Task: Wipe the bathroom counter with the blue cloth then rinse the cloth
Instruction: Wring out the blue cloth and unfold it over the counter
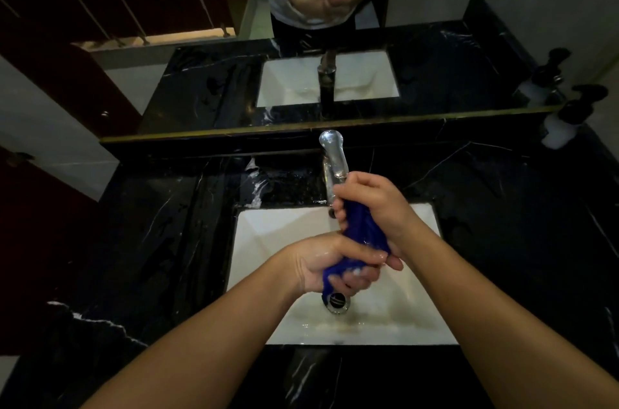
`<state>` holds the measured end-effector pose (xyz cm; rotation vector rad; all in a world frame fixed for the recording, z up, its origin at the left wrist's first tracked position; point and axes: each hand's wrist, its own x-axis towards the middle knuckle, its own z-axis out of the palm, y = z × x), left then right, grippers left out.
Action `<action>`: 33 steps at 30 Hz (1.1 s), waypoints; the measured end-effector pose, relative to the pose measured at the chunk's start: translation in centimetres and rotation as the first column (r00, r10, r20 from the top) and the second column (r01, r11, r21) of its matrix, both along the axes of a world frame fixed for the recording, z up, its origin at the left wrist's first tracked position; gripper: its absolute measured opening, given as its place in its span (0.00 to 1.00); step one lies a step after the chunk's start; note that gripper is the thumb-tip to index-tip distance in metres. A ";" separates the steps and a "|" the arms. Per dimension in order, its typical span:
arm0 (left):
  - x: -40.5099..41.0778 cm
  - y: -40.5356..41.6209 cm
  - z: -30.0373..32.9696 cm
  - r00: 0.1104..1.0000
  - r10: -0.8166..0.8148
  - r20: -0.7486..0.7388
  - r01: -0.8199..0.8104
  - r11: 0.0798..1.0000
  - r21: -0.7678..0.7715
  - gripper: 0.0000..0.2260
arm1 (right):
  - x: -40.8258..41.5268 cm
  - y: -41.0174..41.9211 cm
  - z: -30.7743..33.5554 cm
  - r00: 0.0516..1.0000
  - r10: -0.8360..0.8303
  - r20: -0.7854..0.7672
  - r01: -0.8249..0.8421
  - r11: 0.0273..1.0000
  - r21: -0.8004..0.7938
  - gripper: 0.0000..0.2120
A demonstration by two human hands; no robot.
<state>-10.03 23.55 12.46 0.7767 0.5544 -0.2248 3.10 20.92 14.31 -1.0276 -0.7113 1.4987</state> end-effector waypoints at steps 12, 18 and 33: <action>2.0 -1.2 -0.8 0.888 0.320 -0.329 0.284 0.182 0.942 0.06 | -1.5 1.9 -2.5 0.872 -0.361 0.332 0.443 0.870 -0.218 0.18; 1.7 -0.7 -2.7 0.797 0.338 -0.501 0.546 -0.047 0.837 0.08 | -2.0 3.1 -4.4 0.781 -0.467 0.415 0.623 0.631 -0.462 0.14; -0.5 0.0 -1.4 0.987 -0.039 0.157 0.080 0.962 -0.259 0.18 | -0.3 0.0 -0.2 0.957 -0.084 -0.277 0.064 0.995 -0.081 0.17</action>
